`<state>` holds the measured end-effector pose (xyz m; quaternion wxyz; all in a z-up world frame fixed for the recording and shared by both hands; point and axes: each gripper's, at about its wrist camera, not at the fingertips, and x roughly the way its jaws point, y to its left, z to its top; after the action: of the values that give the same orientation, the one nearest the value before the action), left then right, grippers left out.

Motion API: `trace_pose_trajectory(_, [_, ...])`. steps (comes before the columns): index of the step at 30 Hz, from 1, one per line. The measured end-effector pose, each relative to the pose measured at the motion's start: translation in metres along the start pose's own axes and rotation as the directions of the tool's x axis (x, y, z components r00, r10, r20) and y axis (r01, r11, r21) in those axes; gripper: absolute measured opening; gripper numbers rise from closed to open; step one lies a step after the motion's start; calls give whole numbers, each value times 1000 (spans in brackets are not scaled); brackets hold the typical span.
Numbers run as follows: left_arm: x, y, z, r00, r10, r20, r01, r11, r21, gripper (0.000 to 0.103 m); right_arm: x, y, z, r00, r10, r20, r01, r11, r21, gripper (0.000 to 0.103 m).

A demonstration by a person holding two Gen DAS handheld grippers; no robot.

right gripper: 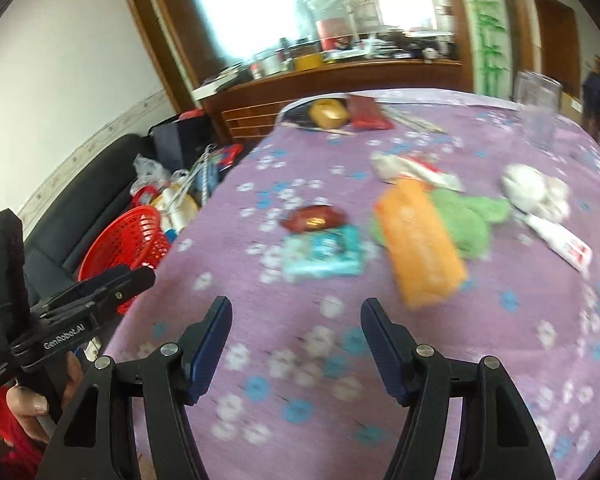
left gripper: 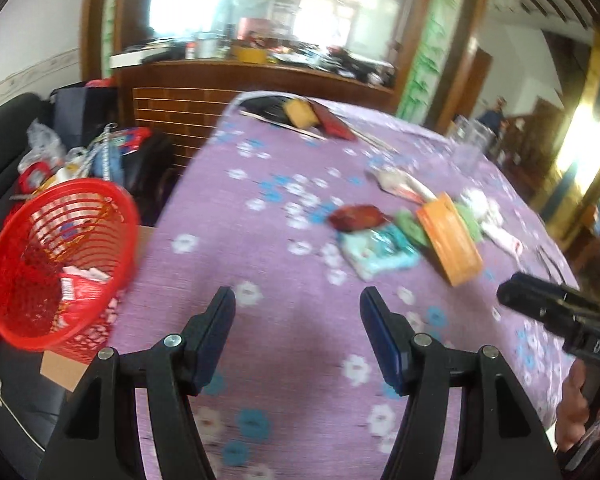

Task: Collect trash
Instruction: 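Return both tools to the table and grasp the orange box with the right tool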

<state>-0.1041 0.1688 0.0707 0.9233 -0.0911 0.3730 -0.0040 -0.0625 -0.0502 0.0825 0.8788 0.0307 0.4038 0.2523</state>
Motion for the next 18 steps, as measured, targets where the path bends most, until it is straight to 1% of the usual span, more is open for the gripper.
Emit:
trace_pose_trajectory(2, [5, -15, -1, 1000, -9, -18, 9, 999, 32, 64, -7, -14, -3, 1000, -25, 13, 25, 999, 21, 71])
trace_pose_trajectory(6, [9, -33, -6, 999, -13, -41, 16, 997, 73, 64, -10, -49, -3, 1000, -28, 5, 28, 996, 84, 71])
trace_pose_trajectory(10, [12, -40, -8, 998, -6, -55, 11, 996, 91, 65, 2, -71, 14, 997, -76, -20, 77, 995, 61, 71])
trace_pose_trajectory(13, [12, -42, -8, 998, 2, -59, 4, 995, 99, 65, 20, -85, 27, 996, -67, -51, 70, 995, 66, 72])
trace_pose_trajectory(15, [13, -42, -8, 998, 4, -61, 2, 995, 103, 65, 35, -93, 35, 996, -46, -74, 52, 996, 78, 72])
trace_pose_trajectory(18, [16, -42, -7, 998, 5, -69, 2, 994, 108, 65, 52, -99, 42, 996, -17, -86, 24, 997, 79, 72])
